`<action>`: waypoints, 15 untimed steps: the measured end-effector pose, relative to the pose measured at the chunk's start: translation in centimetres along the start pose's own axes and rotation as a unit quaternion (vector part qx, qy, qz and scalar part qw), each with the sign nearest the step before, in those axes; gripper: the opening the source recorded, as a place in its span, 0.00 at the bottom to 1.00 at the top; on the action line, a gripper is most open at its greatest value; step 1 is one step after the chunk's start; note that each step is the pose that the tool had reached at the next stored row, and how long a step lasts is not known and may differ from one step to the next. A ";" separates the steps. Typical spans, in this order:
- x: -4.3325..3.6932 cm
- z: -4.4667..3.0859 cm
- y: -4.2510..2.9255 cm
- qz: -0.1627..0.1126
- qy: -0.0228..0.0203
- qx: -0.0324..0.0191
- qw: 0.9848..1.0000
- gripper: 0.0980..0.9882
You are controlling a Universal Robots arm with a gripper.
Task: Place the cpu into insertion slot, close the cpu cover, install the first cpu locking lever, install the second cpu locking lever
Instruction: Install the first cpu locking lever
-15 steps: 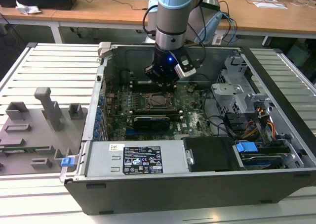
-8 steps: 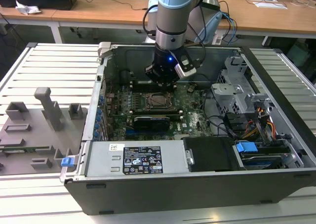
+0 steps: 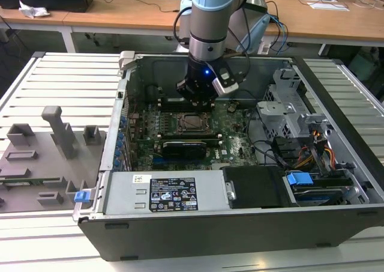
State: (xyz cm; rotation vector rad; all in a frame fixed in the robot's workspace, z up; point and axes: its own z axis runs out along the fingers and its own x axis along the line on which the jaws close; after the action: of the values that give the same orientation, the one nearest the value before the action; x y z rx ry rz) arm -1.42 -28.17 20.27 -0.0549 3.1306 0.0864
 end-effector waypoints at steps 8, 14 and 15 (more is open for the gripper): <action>0.00 -0.26 0.00 0.000 0.000 0.001 1.000 0.01; 0.01 -0.87 -0.40 0.000 0.000 0.001 1.000 0.01; 0.01 -0.87 -0.52 0.000 0.000 0.001 1.000 0.01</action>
State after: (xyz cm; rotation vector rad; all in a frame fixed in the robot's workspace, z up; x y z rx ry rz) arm -1.42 -28.73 21.11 -0.0550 3.1311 0.0825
